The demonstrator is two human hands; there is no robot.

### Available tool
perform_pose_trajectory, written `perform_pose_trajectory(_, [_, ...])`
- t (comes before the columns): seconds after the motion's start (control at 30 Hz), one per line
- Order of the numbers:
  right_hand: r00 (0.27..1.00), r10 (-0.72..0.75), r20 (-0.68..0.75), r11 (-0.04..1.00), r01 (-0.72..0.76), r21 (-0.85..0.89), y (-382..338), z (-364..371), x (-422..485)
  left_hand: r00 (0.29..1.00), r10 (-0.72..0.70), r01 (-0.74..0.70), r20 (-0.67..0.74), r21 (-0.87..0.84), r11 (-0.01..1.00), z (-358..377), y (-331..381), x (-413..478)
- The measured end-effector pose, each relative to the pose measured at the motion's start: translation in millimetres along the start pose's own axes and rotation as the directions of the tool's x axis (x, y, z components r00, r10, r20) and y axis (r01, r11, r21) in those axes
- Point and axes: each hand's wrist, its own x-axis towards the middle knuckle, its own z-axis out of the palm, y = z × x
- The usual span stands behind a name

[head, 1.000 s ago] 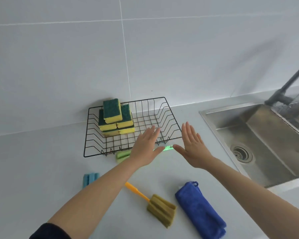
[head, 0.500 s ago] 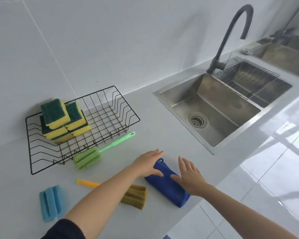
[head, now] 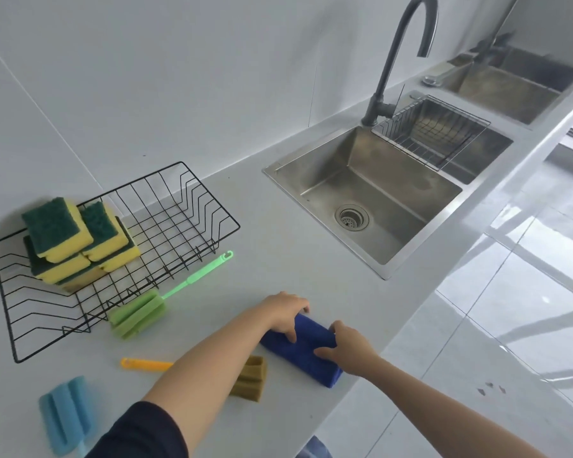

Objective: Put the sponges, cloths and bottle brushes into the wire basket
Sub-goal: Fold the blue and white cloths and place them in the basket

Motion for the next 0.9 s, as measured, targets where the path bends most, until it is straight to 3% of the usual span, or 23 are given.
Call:
perform_pose_trajectory(0.13, [0.996, 0.017, 0.09, 0.996, -0.024, 0.08, -1, -5, 9, 0.997, -0.03, 0.03, 0.076, 0.012, 0.999, -3, -2, 1])
perform_pose_trajectory(0.3, [0.987, -0.033, 0.158, 0.99, 0.01, 0.143, -12, -30, 17, 0.998, -0.039, 0.041, 0.058, -0.031, 0.999, -12, -12, -8])
perform_pose_trajectory(0.57, [0.931, -0.302, 0.207, 0.953, 0.302, 0.031, -89, -104, 34, 0.974, -0.105, 0.042, -0.202, -0.292, 0.955, -67, -58, -55])
perform_pose_trajectory(0.73, [0.865, -0.488, 0.12, 0.872, 0.49, 0.009, -167, -140, 58, 0.902, -0.238, 0.061, -0.361, -0.438, 0.897, -115, -104, -94])
perform_pose_trajectory(0.9, [0.771, -0.635, 0.046, 0.773, 0.634, 0.038, -249, -153, 85, 0.823, -0.378, 0.135, -0.425, -0.5, 0.856, -150, -160, -120])
